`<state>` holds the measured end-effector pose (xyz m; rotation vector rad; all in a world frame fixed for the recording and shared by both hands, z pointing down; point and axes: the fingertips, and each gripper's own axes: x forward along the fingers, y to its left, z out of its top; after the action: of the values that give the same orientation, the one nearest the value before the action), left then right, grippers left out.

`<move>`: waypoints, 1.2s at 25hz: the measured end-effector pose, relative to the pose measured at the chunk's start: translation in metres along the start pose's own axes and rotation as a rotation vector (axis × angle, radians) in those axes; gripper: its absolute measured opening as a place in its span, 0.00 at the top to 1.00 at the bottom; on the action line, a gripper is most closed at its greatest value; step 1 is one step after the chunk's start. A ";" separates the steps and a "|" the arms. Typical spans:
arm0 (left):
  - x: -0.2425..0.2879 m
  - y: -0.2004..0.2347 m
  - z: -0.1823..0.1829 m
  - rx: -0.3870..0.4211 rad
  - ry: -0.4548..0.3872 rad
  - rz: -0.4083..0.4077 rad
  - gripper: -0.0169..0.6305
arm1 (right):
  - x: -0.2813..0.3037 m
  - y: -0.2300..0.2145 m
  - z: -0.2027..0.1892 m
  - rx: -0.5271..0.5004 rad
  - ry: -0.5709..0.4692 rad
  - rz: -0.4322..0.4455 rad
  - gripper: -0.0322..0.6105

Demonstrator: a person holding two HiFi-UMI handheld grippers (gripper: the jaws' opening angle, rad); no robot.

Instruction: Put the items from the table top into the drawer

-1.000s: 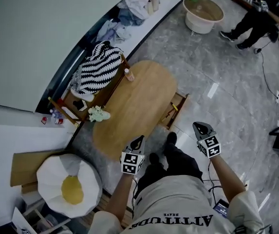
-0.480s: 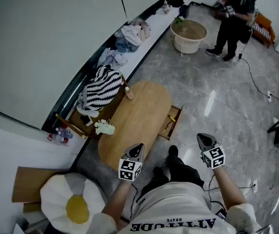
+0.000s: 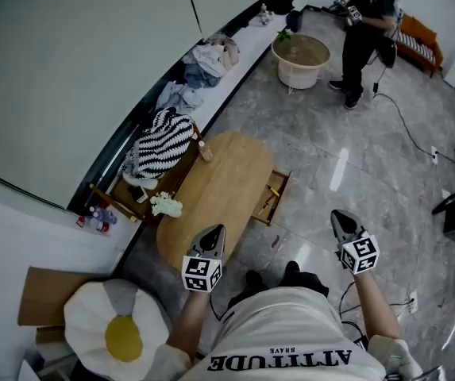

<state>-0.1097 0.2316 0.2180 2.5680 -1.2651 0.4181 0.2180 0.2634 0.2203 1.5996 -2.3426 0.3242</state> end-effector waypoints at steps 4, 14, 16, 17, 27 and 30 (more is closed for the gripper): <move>-0.002 -0.008 0.012 0.024 -0.023 0.030 0.94 | -0.004 -0.019 0.010 -0.016 -0.014 0.004 0.92; 0.007 -0.017 0.026 0.023 -0.063 0.054 0.94 | -0.004 -0.039 0.027 -0.062 -0.044 0.045 0.92; 0.009 -0.017 0.026 0.021 -0.061 0.057 0.94 | -0.002 -0.036 0.028 -0.071 -0.044 0.058 0.92; 0.009 -0.017 0.026 0.021 -0.060 0.060 0.94 | -0.001 -0.035 0.028 -0.075 -0.044 0.064 0.92; 0.013 -0.014 0.036 0.019 -0.068 0.062 0.94 | 0.003 -0.038 0.039 -0.084 -0.059 0.072 0.92; 0.014 -0.014 0.036 0.019 -0.068 0.060 0.94 | 0.005 -0.037 0.041 -0.083 -0.066 0.076 0.92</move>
<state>-0.0852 0.2173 0.1882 2.5855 -1.3701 0.3587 0.2461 0.2322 0.1851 1.5071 -2.4368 0.1903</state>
